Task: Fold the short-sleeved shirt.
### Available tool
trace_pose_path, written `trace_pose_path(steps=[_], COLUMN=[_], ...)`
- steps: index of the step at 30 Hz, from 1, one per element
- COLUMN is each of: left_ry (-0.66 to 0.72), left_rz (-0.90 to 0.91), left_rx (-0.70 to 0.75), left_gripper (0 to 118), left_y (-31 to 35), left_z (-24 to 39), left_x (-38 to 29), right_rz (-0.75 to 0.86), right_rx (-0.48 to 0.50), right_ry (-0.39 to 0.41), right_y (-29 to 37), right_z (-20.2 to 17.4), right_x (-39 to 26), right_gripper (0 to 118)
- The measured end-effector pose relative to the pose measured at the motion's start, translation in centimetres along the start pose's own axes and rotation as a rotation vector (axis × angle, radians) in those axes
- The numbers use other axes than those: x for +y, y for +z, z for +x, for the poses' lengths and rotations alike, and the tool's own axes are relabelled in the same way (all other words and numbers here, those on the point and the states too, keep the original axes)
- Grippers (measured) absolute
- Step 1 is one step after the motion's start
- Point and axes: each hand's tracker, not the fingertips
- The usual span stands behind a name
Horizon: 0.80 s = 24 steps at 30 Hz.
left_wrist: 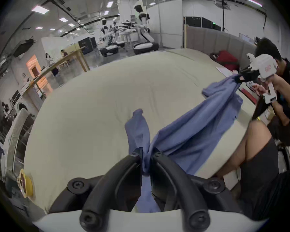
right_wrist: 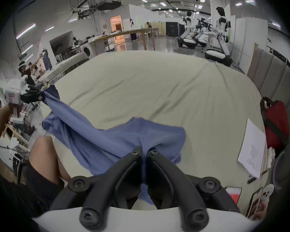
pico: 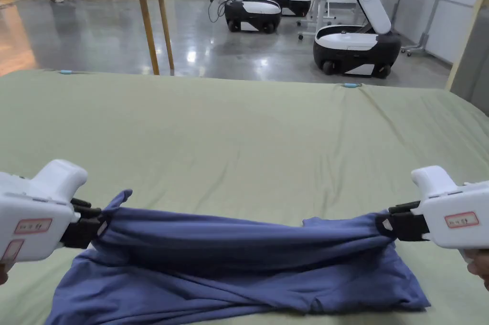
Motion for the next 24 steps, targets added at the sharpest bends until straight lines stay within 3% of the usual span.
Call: trace_pose_path(steps=[12, 13, 14, 15, 16, 17, 20, 24], left_ry=[-0.031, -0.020, -0.001, 0.032, 0.074, 0.100, 0.165, 0.278], left_rz=[-0.218, -0.212, -0.199, -0.196, -0.215, -0.228, -0.127, 0.072], left_rx=[-0.068, -0.068, -0.068, -0.070, -0.085, -0.085, -0.137, -0.006], left_gripper=[8, 17, 37, 80, 104, 111, 110, 110], left_y=[-5.2, -5.2, -4.5, -4.3, -4.1, -3.7, -1.5, 0.2], left_z=[3.8, 3.7, 4.0, 3.8, 3.7, 3.6, 1.9, -0.3], left_x=[-8.1, -8.2, -7.9, -7.7, -7.5, -7.2, -5.8, -1.5], right_rz=[-0.156, -0.152, -0.147, -0.148, -0.152, -0.149, -0.060, 0.133], right_rx=[0.010, -0.014, -0.029, -0.059, -0.066, -0.066, -0.101, -0.202], right_ry=[-0.050, -0.035, -0.030, -0.024, -0.014, 0.000, 0.028, 0.009], right_y=[-3.8, -3.8, -3.7, -3.5, -3.2, -2.7, -1.1, 0.1], right_z=[0.5, 0.4, 0.4, 0.5, 0.6, 0.7, 1.3, -0.6], right_x=[-6.8, -6.8, -6.6, -6.2, -5.8, -5.3, -2.9, 2.1], right_gripper=[9, 17, 34, 64, 81, 86, 86, 86])
